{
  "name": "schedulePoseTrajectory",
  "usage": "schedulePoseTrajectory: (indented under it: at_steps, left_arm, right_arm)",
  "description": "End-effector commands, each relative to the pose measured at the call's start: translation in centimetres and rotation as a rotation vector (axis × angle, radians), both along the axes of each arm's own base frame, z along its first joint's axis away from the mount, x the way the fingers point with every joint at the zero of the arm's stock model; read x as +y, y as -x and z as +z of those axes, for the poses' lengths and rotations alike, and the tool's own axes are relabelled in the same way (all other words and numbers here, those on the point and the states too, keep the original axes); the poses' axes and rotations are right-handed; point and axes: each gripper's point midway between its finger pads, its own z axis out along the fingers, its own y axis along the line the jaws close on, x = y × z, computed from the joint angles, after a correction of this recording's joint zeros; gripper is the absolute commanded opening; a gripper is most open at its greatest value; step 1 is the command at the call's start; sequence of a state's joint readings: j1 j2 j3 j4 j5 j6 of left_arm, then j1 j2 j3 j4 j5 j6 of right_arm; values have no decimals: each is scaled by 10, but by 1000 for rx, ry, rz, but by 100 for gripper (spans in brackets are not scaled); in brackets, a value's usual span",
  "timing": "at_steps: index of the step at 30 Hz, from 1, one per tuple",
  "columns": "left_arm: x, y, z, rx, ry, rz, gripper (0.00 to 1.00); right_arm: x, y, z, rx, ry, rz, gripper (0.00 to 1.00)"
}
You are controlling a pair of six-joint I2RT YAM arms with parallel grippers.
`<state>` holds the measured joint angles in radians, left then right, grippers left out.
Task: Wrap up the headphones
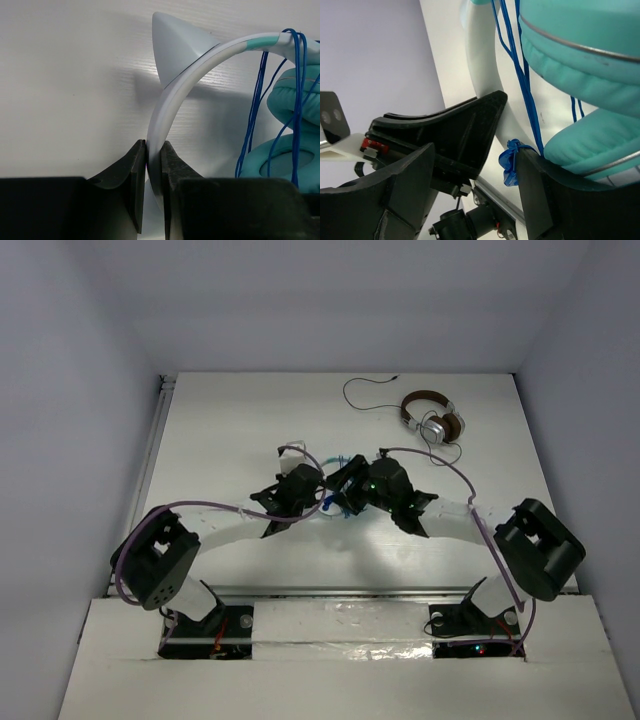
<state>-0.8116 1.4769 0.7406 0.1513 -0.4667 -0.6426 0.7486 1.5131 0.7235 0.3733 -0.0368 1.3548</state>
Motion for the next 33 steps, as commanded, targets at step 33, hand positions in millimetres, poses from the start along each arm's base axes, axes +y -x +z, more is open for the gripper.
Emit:
schedulePoseTrajectory:
  at_steps: [33]
  left_arm:
    - [-22, -47, 73, -64, 190, -79, 0]
  right_arm:
    - [-11, 23, 30, -138, 337, -65, 95]
